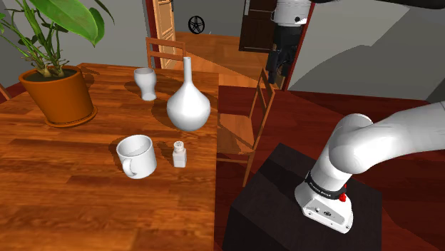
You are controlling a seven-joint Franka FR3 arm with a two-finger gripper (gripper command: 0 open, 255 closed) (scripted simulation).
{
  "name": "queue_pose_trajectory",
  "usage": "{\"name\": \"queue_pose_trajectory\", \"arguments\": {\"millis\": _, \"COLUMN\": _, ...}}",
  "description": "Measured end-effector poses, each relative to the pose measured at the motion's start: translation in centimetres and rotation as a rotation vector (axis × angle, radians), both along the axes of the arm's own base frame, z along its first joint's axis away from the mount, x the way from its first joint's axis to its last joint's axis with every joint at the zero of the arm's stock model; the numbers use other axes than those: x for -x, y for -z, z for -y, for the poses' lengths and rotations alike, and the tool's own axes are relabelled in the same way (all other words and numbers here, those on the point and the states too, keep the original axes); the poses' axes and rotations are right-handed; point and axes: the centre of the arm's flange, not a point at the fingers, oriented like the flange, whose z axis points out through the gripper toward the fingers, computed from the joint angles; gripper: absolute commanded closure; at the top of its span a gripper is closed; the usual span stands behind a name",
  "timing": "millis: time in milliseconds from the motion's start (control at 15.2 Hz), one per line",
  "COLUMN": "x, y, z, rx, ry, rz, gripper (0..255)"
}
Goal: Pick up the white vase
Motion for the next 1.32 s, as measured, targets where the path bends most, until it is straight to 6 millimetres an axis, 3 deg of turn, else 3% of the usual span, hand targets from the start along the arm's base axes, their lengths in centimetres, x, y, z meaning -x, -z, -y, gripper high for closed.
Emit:
{"name": "queue_pose_trajectory", "arguments": {"millis": 132, "x": -0.5, "y": 0.0, "z": -0.3, "rx": 0.0, "ry": 0.001, "rz": 0.004, "gripper": 0}}
{"name": "queue_pose_trajectory", "arguments": {"millis": 462, "x": -4.9, "y": -0.5, "z": -2.8, "rx": -0.001, "ry": 0.007, "rz": 0.045, "gripper": 0}}
{"name": "queue_pose_trajectory", "arguments": {"millis": 1320, "x": -18.5, "y": -1.8, "z": -10.0, "rx": -0.005, "ry": 0.027, "rz": 0.164, "gripper": 0}}
